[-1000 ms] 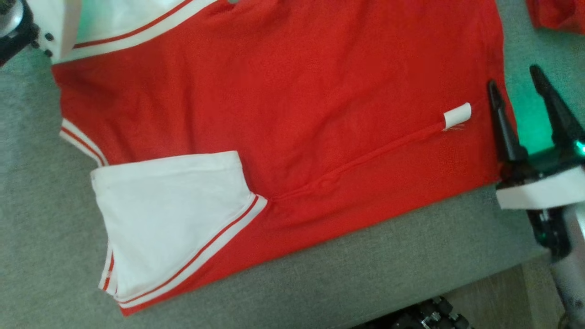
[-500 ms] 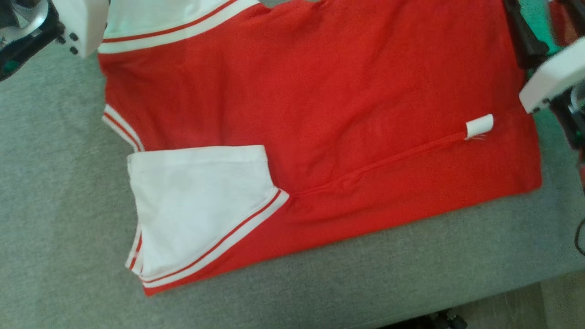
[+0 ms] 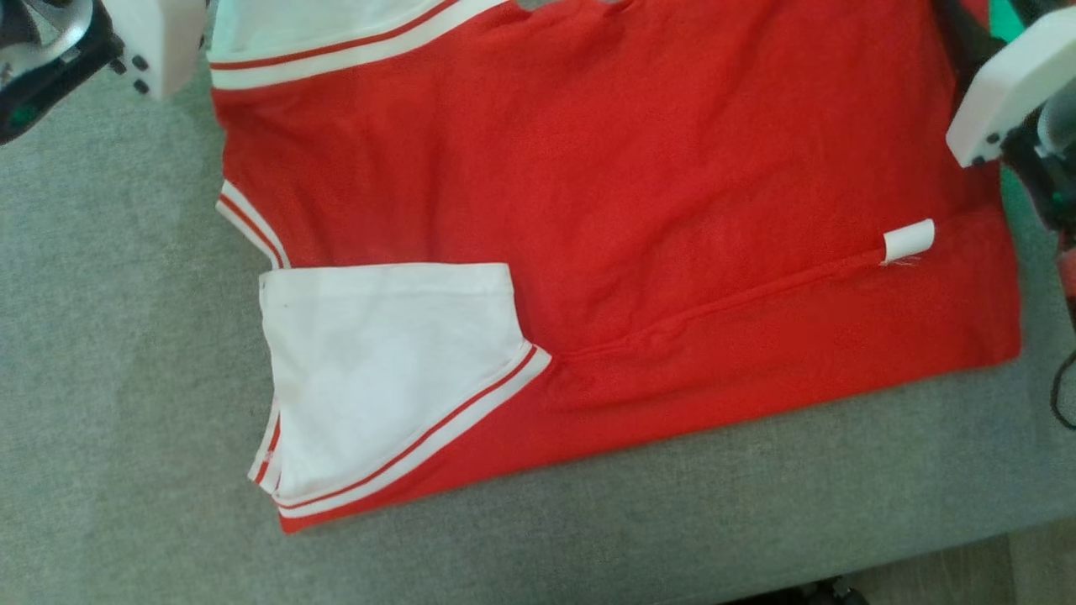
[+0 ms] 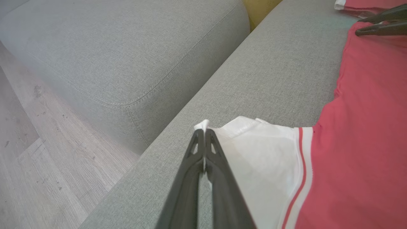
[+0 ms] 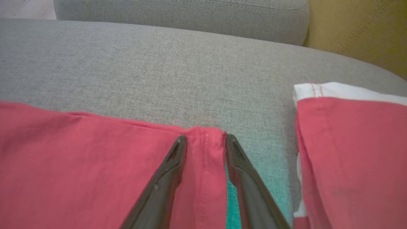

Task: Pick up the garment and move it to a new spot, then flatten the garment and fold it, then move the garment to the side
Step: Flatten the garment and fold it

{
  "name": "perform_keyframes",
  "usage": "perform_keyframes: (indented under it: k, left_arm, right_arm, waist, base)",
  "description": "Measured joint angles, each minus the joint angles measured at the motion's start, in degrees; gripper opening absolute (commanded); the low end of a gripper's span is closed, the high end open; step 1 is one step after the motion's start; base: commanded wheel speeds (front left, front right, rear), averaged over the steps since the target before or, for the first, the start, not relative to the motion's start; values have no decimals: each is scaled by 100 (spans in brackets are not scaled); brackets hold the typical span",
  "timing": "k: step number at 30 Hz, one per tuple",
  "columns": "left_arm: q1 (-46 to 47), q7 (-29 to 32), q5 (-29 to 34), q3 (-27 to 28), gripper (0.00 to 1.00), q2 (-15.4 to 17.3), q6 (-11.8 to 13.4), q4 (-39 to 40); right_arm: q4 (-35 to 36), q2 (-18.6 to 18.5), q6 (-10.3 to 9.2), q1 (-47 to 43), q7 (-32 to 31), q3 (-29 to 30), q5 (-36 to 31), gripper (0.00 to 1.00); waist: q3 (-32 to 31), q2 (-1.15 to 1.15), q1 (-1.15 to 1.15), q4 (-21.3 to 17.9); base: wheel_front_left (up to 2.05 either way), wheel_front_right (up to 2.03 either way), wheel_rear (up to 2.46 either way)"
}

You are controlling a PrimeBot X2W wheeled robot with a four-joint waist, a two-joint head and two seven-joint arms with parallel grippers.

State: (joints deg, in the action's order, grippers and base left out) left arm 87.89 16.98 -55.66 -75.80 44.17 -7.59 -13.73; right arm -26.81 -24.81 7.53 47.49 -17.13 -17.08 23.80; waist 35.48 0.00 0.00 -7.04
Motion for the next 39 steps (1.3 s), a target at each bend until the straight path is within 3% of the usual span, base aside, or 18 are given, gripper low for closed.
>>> perform_keyframes:
  k: [1,9,12,14,23,34,39]
  left_arm:
    - [7,-15,0,-2,0,-1,0,-1]
    - [15,-92,-2,-18,0,-3,0,-30]
    - [15,-92,-35,-19,0,-3,0,-37]
    - [16,-92,-34,-19,0,-3,0,-37]
    - [23,-394,209,-25,0,0,0,-34]
    - [564,-1873,786,0,0,-87,-1,-587]
    - [480,-2193,760,11,0,-152,-1,-593]
  right_arm:
    - [-37,0,0,47,8,-22,0,49]
    - [-290,-1,0,272,32,-149,44,30]
    - [-386,-1,0,333,30,-174,43,17]
    - [-436,-3,0,386,30,-174,42,1]
    - [-485,-1,1,485,218,-165,22,0]
    - [-338,12,1,819,1115,338,32,0]
    - [-165,-38,0,695,1273,438,53,0]
  waist:
    - [5,0,0,9]
    - [25,0,0,55]
    - [27,0,0,67]
    - [30,0,0,78]
    - [19,0,0,124]
    - [-55,0,0,187]
    - [-185,0,-1,276]
  base:
    - [0,0,0]
    - [0,0,0]
    - [0,0,0]
    - [0,0,0]
    - [0,0,0]
    - [0,0,0]
    - [0,0,0]
